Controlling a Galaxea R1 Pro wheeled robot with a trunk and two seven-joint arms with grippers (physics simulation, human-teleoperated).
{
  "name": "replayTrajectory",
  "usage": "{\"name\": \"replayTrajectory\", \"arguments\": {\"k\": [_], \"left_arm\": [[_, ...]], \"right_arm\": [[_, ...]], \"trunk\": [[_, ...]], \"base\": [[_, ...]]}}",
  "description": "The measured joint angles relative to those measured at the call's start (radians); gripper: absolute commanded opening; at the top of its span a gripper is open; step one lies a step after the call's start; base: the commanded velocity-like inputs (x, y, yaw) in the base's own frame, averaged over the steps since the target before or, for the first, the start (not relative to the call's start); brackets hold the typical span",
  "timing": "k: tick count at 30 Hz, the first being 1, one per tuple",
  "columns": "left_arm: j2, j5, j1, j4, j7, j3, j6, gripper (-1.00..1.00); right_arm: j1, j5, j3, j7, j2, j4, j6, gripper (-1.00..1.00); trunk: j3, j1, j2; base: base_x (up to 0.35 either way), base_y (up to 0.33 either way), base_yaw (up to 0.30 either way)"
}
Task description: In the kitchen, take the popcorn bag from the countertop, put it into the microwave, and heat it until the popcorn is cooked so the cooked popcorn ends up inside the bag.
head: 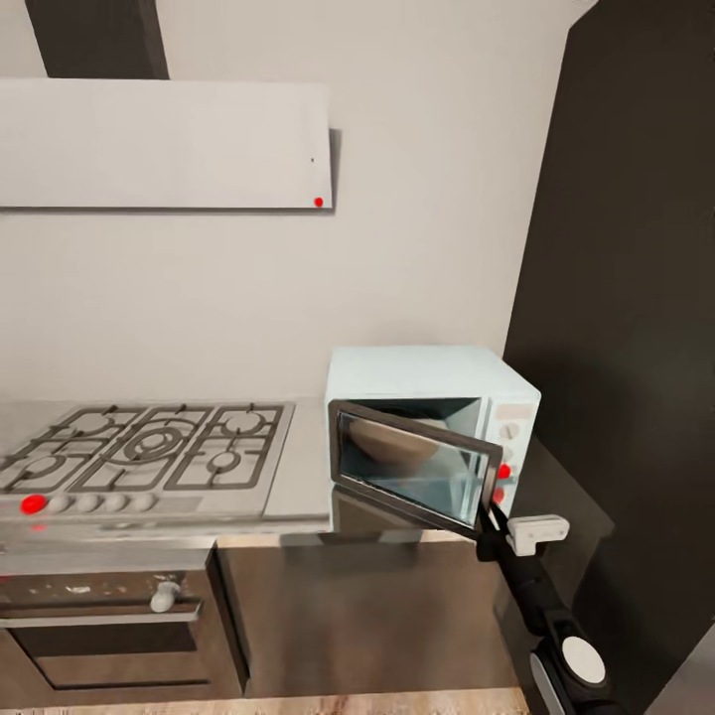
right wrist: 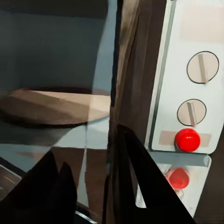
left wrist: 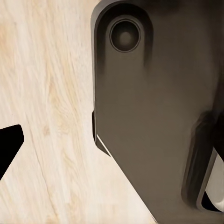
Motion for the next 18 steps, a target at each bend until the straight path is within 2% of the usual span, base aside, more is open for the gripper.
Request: {"name": "replayTrajectory", "arguments": {"k": [11, 12, 14, 18], "left_arm": [[-0.001, 0.000, 0.000, 0.000, 0.000, 0.000, -0.001, 1.00], [-0.001, 0.000, 0.000, 0.000, 0.000, 0.000, -0.001, 1.00], [-0.001, 0.000, 0.000, 0.000, 0.000, 0.001, -0.001, 1.00], [-0.001, 0.000, 0.001, 0.000, 0.000, 0.000, -0.001, 1.00]], "right_arm": [[0.000, 0.000, 0.009, -0.002, 0.000, 0.000, -0.001, -1.00], [0.000, 0.000, 0.009, -0.001, 0.000, 0.000, -0.001, 1.00], [0.000, -0.008, -0.072, 0.006, -0.001, 0.007, -0.003, 1.00], [0.000, -0.007, -0.072, 0.007, -0.001, 0.007, -0.004, 1.00]], "trunk": [[0.000, 0.000, 0.000], [0.000, 0.000, 0.000], [0.000, 0.000, 0.000], [0.000, 0.000, 0.000]], "base": [[-0.032, 0.011, 0.000], [0.000, 0.000, 0.000], [0.000, 0.000, 0.000], [0.000, 0.000, 0.000]]}}
